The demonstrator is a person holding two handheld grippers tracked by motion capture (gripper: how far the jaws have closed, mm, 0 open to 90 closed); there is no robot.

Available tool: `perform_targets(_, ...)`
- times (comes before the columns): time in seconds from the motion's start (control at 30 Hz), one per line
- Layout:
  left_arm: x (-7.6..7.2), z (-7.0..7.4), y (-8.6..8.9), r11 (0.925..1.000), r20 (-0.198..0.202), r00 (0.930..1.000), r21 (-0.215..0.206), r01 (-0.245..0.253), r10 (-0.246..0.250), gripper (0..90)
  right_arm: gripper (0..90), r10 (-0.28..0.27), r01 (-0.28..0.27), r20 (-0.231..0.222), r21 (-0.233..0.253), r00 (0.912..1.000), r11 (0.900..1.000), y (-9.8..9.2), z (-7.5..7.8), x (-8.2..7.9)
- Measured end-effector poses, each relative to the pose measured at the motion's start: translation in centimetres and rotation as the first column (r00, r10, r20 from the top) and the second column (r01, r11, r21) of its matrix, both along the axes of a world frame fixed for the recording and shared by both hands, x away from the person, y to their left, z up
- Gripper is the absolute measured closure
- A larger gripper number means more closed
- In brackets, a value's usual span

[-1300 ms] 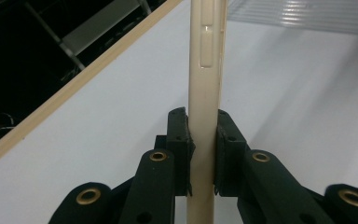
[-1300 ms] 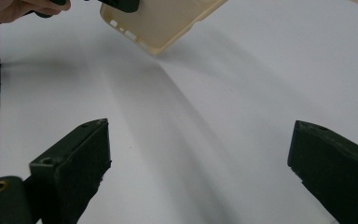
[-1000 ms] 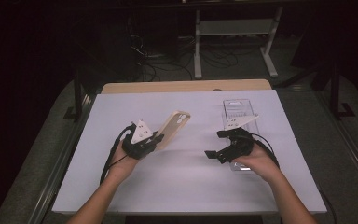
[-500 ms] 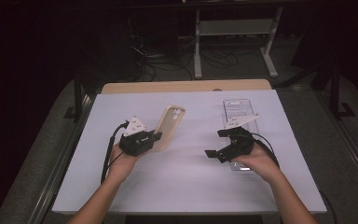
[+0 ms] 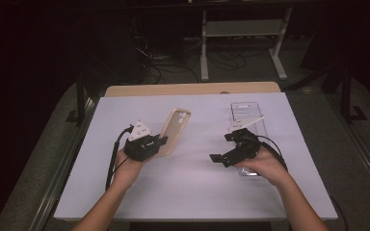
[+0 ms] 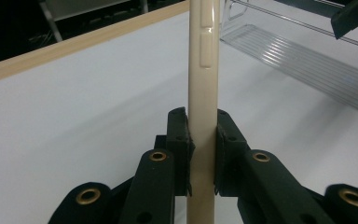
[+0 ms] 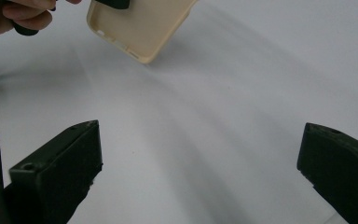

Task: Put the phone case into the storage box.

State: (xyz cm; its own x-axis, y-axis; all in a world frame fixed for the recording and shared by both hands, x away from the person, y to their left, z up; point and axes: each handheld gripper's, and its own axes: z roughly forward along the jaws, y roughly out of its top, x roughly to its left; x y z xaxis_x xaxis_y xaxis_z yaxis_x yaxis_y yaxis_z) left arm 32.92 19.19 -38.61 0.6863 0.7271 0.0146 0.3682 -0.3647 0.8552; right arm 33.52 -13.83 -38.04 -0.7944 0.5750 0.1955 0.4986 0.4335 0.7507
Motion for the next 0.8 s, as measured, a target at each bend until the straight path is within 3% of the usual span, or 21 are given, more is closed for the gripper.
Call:
perform_targets(0.03, 0.0, 0.0, 0.0, 1.0000, 0.001, 1.0000, 0.000, -0.001, 0.001, 79.2, 0.0, -0.006, 0.007, -0.020, 0.004, 0.9998, 1.000, 0.1, 0.2, -0.1)
perform_targets(0.1, 0.0, 0.0, 0.0, 1.0000, 0.001, 1.0000, -0.001, -0.006, 0.006, 79.2, 0.0, 0.003, -0.003, -0.001, 0.000, 1.0000, 1.000, 0.3, 0.3, 0.0)
perform_targets(0.2, 0.0, -0.1, 0.0, 0.9999, 0.004, 0.9999, -0.006, -0.010, 0.010, 79.1, 0.0, 0.002, -0.002, -0.018, 0.003, 0.9998, 1.000, 0.5, 0.4, 0.3)
perform_targets(0.23, 0.0, -0.2, -0.2, 0.9995, 0.003, 0.9998, -0.025, -0.017, 0.017, 79.2, 0.0, -0.008, 0.008, -0.028, 0.006, 0.9996, 1.000, 0.6, 0.5, 0.3)
perform_targets(0.27, 0.0, -0.2, -0.2, 0.9996, 0.003, 0.9998, -0.022, -0.018, 0.018, 79.2, 0.0, 0.002, -0.002, -0.014, 0.005, 0.9999, 1.000, 0.7, 0.5, 0.5)
perform_targets(0.3, 0.0, -0.1, -0.1, 0.9999, 0.002, 0.9999, -0.002, -0.012, 0.012, 79.2, 0.0, -0.007, 0.008, -0.030, 0.006, 0.9995, 1.000, 0.8, 0.6, 0.5)
perform_targets(0.5, -0.1, -0.2, -0.4, 0.9994, 0.003, 0.9997, -0.025, -0.024, 0.024, 79.2, 0.0, -0.005, 0.006, -0.048, 0.010, 0.9989, 1.000, 1.8, 0.8, 1.3)
perform_targets(0.57, -0.1, -0.3, -0.4, 0.9993, 0.000, 0.9996, -0.026, -0.027, 0.027, 79.2, 0.0, 0.001, 0.000, -0.034, 0.024, 0.9994, 1.000, 1.9, 0.8, 1.7)
perform_targets(0.63, -0.2, -0.2, -0.5, 0.9993, 0.005, 0.9995, -0.024, -0.030, 0.030, 79.2, 0.0, -0.011, 0.013, -0.052, 0.048, 0.9986, 0.999, 2.1, 1.0, 1.9)
perform_targets(0.8, -0.3, -0.1, -0.6, 0.9986, 0.009, 0.9990, -0.032, -0.043, 0.044, 79.1, 0.0, -0.030, 0.032, -0.057, 0.050, 0.9980, 0.998, 2.6, 1.2, 2.5)
